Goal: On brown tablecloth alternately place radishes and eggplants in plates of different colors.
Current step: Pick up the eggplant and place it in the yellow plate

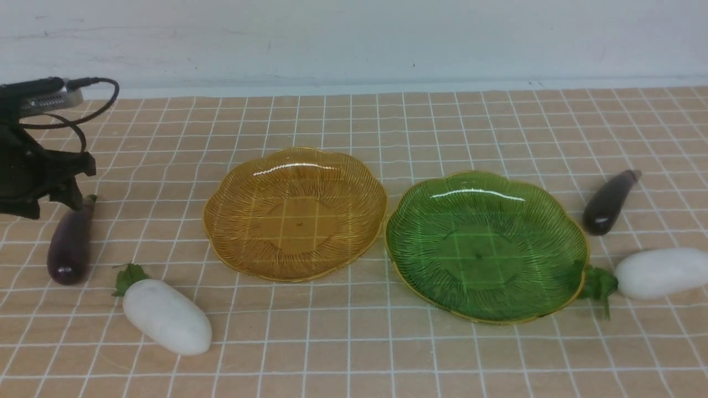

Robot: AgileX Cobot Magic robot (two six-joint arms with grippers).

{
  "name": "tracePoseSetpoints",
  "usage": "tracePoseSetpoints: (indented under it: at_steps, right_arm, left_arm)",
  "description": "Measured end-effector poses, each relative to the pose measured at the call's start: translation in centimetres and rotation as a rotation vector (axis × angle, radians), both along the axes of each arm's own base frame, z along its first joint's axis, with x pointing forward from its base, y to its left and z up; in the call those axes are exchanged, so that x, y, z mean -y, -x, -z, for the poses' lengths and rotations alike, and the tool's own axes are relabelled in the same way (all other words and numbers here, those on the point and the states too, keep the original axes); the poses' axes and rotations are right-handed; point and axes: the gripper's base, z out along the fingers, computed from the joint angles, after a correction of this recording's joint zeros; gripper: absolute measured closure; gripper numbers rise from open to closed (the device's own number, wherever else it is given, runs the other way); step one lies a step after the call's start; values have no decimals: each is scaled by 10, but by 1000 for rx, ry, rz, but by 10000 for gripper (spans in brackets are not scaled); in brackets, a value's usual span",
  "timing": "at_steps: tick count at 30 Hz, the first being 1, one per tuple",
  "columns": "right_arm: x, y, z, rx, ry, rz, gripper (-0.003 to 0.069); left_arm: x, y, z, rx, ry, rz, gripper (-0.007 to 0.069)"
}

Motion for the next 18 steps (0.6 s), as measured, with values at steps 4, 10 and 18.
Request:
tracePoseSetpoints:
  at_steps: [4, 10, 18]
  right_arm:
    - [-1, 0, 0, -1, -6, -6, 674]
    - [-1, 0, 0, -1, -8, -8, 674]
    - [-1, 0, 0, -4, -8, -9, 674]
  left_arm:
    - [-2, -4, 29, -55, 8, -27, -35]
    - [-2, -7, 36, -64, 22, -46, 99]
    - [-3, -9, 25, -111, 39, -96, 307]
